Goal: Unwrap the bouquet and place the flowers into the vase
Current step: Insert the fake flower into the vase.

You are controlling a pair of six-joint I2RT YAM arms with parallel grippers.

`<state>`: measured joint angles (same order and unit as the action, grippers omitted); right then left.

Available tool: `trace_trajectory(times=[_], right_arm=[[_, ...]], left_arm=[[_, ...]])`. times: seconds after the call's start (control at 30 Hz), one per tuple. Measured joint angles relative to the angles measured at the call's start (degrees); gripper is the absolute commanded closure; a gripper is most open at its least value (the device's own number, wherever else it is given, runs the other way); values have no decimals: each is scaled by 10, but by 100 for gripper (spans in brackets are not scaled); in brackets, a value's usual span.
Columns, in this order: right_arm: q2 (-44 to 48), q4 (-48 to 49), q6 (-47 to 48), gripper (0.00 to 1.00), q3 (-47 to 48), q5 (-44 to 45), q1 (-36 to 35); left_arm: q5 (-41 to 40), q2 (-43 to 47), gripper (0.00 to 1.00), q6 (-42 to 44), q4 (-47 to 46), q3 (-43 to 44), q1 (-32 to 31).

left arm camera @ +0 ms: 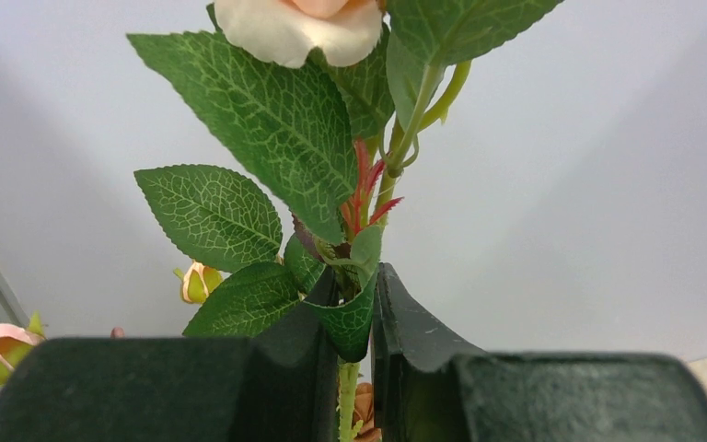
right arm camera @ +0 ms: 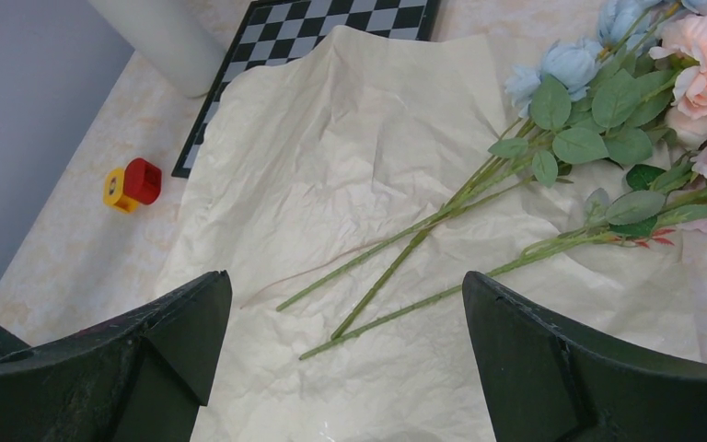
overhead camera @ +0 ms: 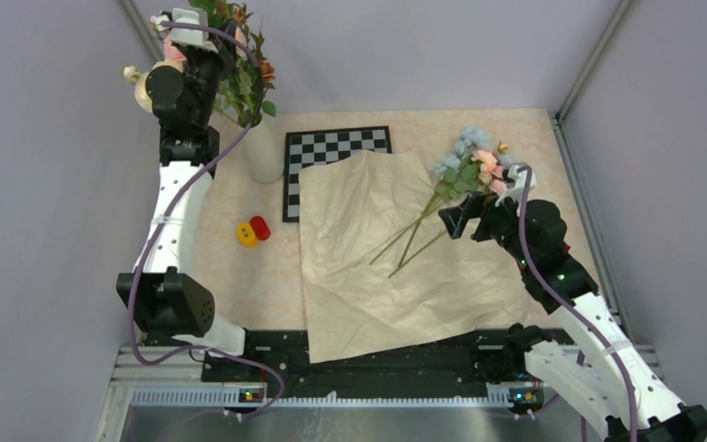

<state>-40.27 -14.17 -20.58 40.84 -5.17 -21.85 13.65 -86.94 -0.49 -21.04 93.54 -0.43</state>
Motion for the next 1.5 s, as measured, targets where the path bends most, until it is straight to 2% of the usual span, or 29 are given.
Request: trace_trajectory(times=[0.4,0.93,1.5], right_arm=[[-12,1,-10,1,0,-5,0],[-10,13,-21,2,0,-17,0],[16,13,-26,1,-8,-26,0]], left_arm=[[-4,-15,100,-9,-63,-52,0],[-12,-29,100,-12,-85,-151,0],[-20,-83,100,-15,-81,-189,0]])
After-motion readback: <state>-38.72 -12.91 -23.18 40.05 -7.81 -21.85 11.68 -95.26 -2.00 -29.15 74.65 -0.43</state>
